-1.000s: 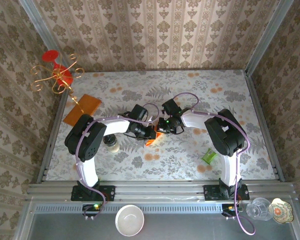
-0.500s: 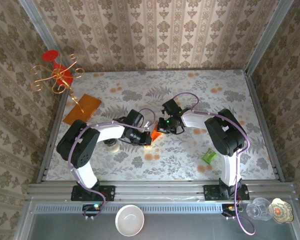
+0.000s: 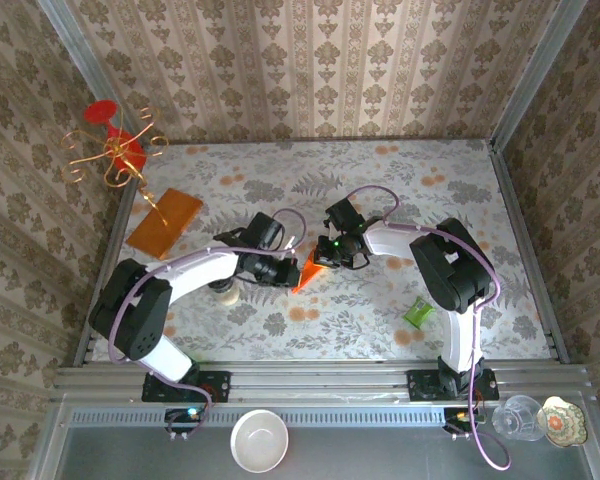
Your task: Fold a paper plane with a square sheet of paper (pick it up from the middle)
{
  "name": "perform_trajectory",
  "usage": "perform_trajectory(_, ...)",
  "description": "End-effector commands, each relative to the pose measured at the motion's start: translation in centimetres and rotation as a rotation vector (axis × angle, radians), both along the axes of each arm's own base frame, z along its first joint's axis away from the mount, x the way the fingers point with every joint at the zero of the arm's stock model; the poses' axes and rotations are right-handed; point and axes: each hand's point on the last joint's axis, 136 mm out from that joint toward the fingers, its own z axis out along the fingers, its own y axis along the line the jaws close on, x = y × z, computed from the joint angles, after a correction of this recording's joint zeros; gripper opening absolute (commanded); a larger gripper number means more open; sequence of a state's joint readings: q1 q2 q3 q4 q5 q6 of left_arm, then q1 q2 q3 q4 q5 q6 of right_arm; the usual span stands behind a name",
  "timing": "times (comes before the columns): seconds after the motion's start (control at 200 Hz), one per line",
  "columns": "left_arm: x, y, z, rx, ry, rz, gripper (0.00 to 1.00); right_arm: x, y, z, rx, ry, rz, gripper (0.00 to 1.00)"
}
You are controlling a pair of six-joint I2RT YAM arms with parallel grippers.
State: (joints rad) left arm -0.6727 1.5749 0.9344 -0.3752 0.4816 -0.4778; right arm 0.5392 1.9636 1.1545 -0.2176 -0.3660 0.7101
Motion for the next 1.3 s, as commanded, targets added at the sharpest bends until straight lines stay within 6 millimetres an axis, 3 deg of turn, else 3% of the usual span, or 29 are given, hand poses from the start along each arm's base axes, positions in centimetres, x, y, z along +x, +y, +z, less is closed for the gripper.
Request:
perform_trajectory(0.0, 1.8, -1.6, -0.1, -0.017, -0.009, 0.013, 0.00, -4.5, -5.0, -6.2, -0.229, 0.188, -0.041, 0.04)
perform_trajectory(0.195, 3.4, -2.8, -2.8, 0.007, 0.041, 0.026, 0.00, -4.3, -4.4, -5.8, -0.193, 0.182, -0.048, 0.04)
perform_trajectory(0.375, 3.6, -2.3, -4.9, 0.056, 0.070, 0.045, 0.00, -3.4, -3.3, -4.3, -0.140, 0.152, -0.043, 0.04)
perform_trajectory(0.555, 2.4, -0.6, -7.2, 0.120, 0.115, 0.064, 0.00, -1.1, -1.8, -0.6, -0.062, 0.056, -0.024, 0.06)
perform_trajectory(0.705, 1.5, 0.1, -8.1, 0.138, 0.137, 0.076, 0.00, 0.7, -1.2, 1.7, -0.014, -0.041, 0.002, 0.09)
perform_trajectory(1.07, 0.8, 0.3, -8.0, 0.132, 0.154, 0.055, 0.00, 2.8, -2.7, 1.9, -0.065, -0.099, 0.029, 0.09)
perform_trajectory(1.296, 0.5, 0.5, -8.2, 0.138, 0.161, 0.057, 0.00, 3.3, -3.3, 0.8, -0.052, -0.076, 0.030, 0.08)
